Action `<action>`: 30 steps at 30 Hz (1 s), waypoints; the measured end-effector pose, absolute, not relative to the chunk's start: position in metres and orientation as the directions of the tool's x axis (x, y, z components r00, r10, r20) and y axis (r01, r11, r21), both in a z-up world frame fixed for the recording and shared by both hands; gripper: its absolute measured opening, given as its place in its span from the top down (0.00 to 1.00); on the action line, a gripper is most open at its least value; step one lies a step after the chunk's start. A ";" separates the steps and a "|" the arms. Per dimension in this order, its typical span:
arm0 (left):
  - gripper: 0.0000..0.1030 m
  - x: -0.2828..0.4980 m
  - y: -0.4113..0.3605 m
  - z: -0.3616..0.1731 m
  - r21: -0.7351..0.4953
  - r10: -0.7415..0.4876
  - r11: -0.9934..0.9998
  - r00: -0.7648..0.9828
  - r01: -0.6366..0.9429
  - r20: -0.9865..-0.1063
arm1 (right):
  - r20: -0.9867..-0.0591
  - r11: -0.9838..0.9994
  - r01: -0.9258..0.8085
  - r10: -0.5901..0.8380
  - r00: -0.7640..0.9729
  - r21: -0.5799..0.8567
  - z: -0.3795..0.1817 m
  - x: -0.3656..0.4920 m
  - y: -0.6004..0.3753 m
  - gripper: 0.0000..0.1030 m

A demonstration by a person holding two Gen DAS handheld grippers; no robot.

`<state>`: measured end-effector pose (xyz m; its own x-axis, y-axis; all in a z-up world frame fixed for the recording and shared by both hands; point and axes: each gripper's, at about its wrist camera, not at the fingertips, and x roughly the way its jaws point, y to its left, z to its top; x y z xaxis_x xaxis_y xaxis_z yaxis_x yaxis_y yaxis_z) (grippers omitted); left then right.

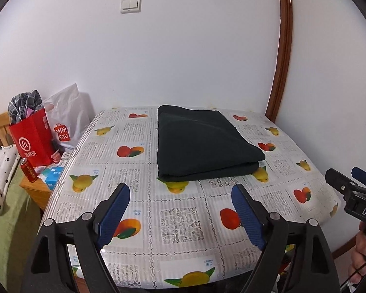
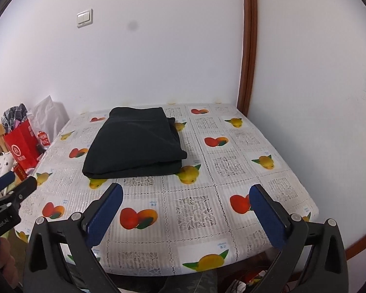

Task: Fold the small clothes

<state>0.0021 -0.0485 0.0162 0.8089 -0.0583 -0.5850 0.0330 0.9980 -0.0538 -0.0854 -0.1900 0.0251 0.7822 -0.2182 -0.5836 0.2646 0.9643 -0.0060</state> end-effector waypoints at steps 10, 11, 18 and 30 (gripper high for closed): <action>0.18 -0.003 -0.046 0.018 -0.055 -0.056 0.998 0.812 0.029 -0.581 | -0.589 0.955 0.296 -0.246 0.770 -0.012 0.025 -0.088 -0.194 0.01; 0.18 -0.003 -0.047 0.018 -0.056 -0.057 0.998 0.811 0.030 -0.583 | -0.589 0.956 0.293 -0.241 0.771 -0.008 0.026 -0.089 -0.195 0.01; 0.18 -0.004 -0.047 0.018 -0.068 -0.062 0.997 0.806 0.027 -0.589 | -0.591 0.959 0.284 -0.235 0.771 -0.010 0.024 -0.087 -0.191 0.01; 0.18 -0.005 -0.050 0.018 -0.063 -0.059 0.998 0.806 0.027 -0.589 | -0.598 0.960 0.280 -0.232 0.767 -0.014 0.022 -0.084 -0.190 0.01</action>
<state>-0.0051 -0.0499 0.0183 0.8061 -0.0594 -0.5888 0.0273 0.9976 -0.0633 -0.0841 -0.1899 0.0221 0.7668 -0.2324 -0.5983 0.2799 0.9599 -0.0141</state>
